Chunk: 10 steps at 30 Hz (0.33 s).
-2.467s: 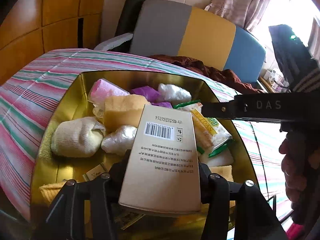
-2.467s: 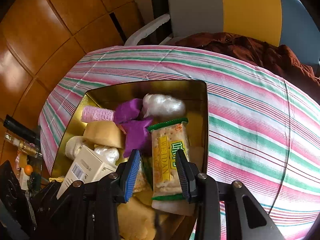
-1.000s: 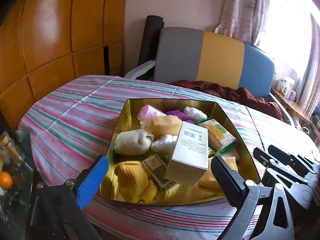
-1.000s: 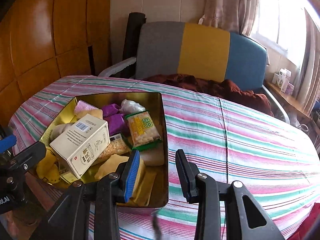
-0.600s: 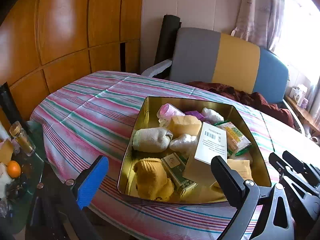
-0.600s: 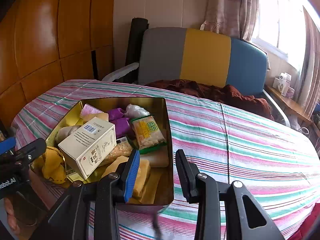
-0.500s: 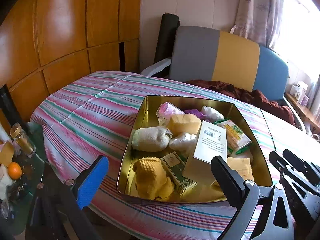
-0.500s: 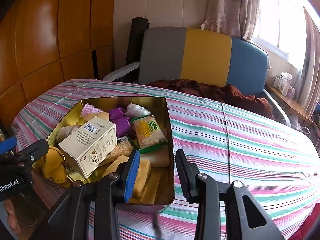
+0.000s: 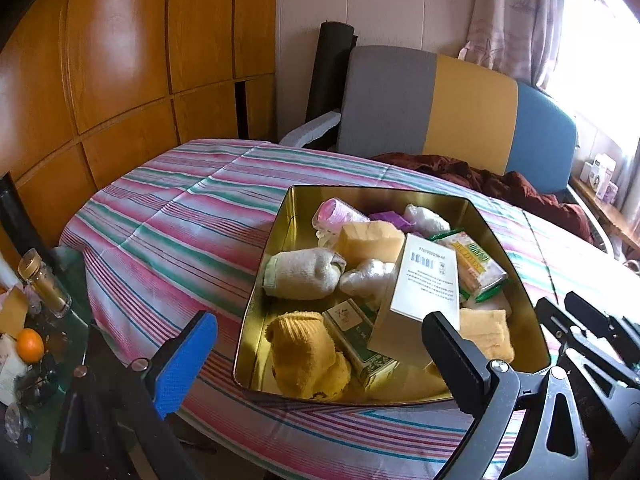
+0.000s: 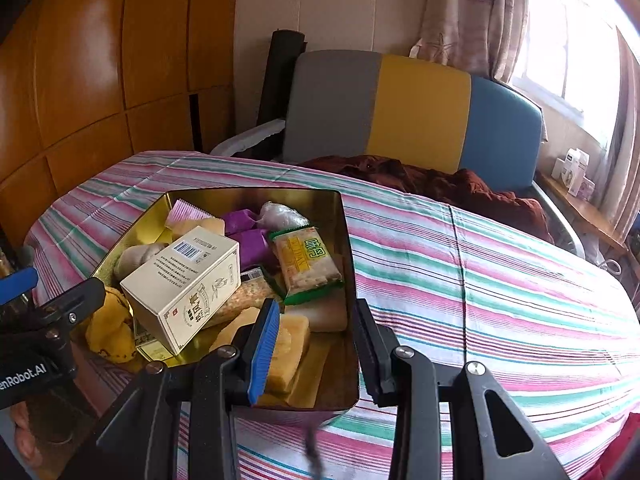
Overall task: Organize objects
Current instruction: 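Withdraw both open grippers from the gold tray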
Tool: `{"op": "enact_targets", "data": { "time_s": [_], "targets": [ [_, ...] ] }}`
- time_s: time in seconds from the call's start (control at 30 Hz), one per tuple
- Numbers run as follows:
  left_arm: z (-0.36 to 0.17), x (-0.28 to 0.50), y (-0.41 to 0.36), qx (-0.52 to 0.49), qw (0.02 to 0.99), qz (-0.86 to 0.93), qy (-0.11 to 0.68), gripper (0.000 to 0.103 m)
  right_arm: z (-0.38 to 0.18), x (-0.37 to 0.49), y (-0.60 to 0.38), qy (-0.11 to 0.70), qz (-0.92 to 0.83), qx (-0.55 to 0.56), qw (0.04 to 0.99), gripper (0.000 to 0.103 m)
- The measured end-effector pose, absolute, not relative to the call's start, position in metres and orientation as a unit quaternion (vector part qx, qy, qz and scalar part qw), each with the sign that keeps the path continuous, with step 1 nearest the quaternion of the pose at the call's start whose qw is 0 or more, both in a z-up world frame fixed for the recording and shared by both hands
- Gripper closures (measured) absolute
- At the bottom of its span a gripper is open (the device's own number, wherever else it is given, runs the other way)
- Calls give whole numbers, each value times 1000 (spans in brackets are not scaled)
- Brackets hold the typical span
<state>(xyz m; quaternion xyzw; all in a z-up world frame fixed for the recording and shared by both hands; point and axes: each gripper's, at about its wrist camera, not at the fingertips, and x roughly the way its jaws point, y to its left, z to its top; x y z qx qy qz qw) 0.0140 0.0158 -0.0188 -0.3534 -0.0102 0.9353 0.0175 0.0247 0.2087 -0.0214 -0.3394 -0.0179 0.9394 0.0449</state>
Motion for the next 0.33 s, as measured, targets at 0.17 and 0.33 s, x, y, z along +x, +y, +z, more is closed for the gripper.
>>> {"op": "enact_targets", "data": {
  "time_s": [0.17,0.33],
  "targets": [
    [-21,14,16,-350,15,937,-9,0,-22,24,208,-18,939,-340,45,66],
    [-20,15,16,-344,13,939,-6,0,-22,24,208,-16,939,-340,44,66]
  ]
}}
